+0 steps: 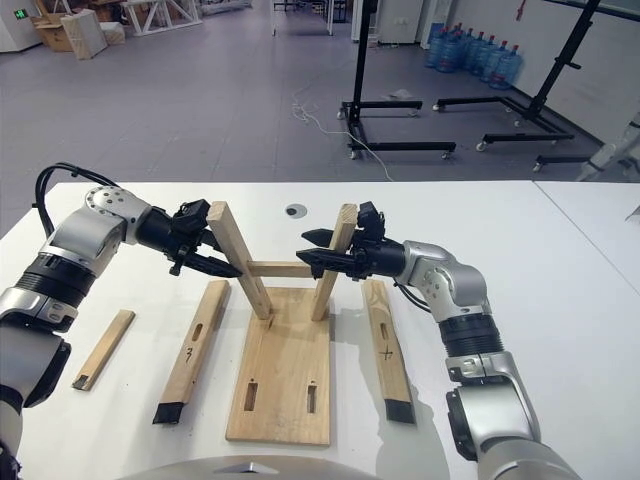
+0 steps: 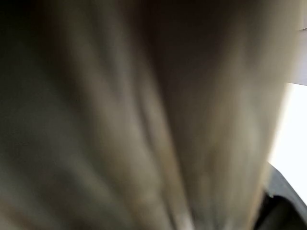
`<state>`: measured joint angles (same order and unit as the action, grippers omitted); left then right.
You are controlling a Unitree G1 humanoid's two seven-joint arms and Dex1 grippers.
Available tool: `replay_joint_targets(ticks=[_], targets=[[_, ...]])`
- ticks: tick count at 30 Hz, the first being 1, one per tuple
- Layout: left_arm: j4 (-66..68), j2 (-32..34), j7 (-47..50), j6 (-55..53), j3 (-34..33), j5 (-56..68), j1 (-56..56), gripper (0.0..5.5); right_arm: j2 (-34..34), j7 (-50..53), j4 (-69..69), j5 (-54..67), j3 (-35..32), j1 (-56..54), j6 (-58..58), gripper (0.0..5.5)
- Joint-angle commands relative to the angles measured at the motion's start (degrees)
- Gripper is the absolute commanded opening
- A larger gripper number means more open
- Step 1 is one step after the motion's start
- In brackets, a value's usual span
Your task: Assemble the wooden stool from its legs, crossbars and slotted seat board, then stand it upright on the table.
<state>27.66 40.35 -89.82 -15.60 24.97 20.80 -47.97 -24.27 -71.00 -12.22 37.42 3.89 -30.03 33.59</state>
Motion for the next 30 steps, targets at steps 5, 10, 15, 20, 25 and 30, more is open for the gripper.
replay_joint_targets(ticks=[5,10,15,20,25,30], targets=[[-0.82,-3.73,1.38,0.16,8.05,-11.37,0.98,2.00,7.02,-2.46,0.85,-6.52,10.22,-6.40,-1.76,3.39],[-0.94,-3.29,1.70,0.04,7.64,-10.91,1.74,2.00,9.90,-3.08,-1.80,-8.52,11.86,-9.06,-2.73,3.39],[-0.63,-3.06,2.42,-0.16,7.64,-10.90,2.37,2.00,11.19,-4.74,-2.89,-9.64,12.81,-11.43,-3.00,3.39],[0.40,-3.05,3.80,1.98,6.40,-10.52,3.28,2.00,8.92,-4.69,-0.90,-9.53,10.99,-9.77,-3.48,3.39],[0.09,-2.99,6.73,4.20,3.08,-8.44,7.14,2.00,1.62,-2.68,4.35,-5.96,3.11,-2.63,-1.92,3.39],[-1.95,-1.41,8.14,4.55,0.54,-7.80,10.96,2.00,-2.37,-0.24,6.88,-0.63,-5.95,0.71,1.70,3.39]])
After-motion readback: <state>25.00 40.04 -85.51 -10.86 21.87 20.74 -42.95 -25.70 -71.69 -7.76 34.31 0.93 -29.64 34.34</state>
